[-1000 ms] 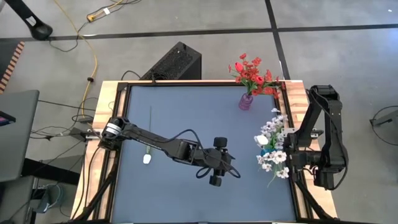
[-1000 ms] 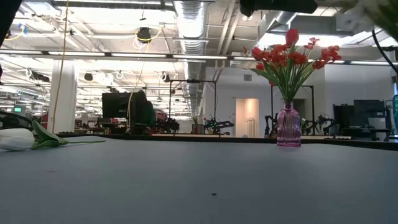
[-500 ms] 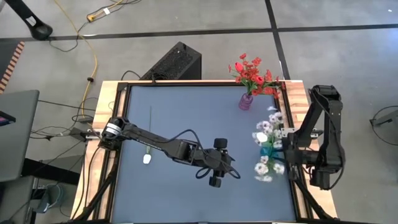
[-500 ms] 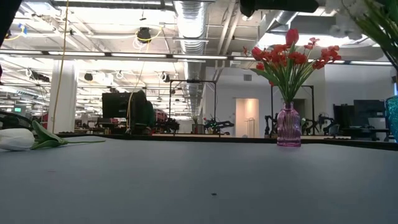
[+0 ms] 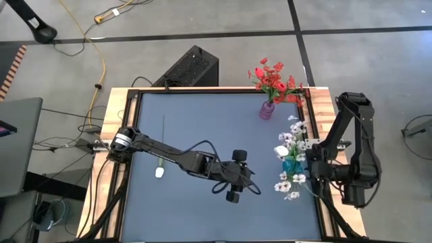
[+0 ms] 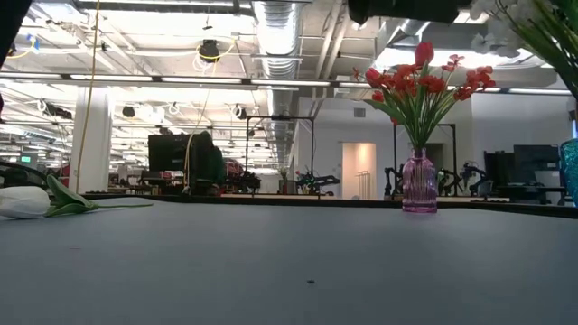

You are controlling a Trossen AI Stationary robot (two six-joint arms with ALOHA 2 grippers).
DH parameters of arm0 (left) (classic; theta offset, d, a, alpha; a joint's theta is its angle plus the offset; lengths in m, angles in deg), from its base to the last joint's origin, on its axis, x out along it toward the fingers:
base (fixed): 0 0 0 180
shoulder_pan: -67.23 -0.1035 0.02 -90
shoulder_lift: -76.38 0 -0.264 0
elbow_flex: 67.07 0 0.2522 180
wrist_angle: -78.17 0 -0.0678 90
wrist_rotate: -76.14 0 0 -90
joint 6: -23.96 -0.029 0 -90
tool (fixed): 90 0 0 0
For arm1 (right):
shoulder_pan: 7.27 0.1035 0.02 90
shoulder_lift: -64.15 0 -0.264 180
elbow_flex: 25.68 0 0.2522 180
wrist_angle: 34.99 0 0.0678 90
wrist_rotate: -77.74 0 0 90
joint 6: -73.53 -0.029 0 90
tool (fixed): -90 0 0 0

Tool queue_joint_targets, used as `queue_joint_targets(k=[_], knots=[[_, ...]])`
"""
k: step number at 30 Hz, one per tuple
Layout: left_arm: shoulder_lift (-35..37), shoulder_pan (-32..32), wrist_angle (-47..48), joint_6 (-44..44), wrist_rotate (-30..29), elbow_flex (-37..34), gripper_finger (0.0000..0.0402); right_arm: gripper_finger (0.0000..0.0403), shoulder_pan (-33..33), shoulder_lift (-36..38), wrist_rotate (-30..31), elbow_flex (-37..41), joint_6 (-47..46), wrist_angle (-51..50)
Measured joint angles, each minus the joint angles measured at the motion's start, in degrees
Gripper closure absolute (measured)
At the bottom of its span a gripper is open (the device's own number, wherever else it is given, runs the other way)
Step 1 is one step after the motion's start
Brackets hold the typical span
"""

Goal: Sort flowers into vase by color
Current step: Put the white flowers into the blue vase

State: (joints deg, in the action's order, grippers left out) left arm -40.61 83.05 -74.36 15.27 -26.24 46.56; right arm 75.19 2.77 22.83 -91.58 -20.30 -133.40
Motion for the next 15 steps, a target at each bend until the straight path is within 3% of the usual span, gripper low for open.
queue_joint_targets(k=[11,15], knots=[[3.49,0.0,7.81,-2.69,1.68,0.04,0.0237,0.0246,-1.4,-3.12,2.18,-1.95,-0.18,19.78],[5.23,0.05,14.66,-2.56,1.26,0.07,0.0237,0.0259,-3.99,-8.58,5.66,-1.95,6.62,26.2]])
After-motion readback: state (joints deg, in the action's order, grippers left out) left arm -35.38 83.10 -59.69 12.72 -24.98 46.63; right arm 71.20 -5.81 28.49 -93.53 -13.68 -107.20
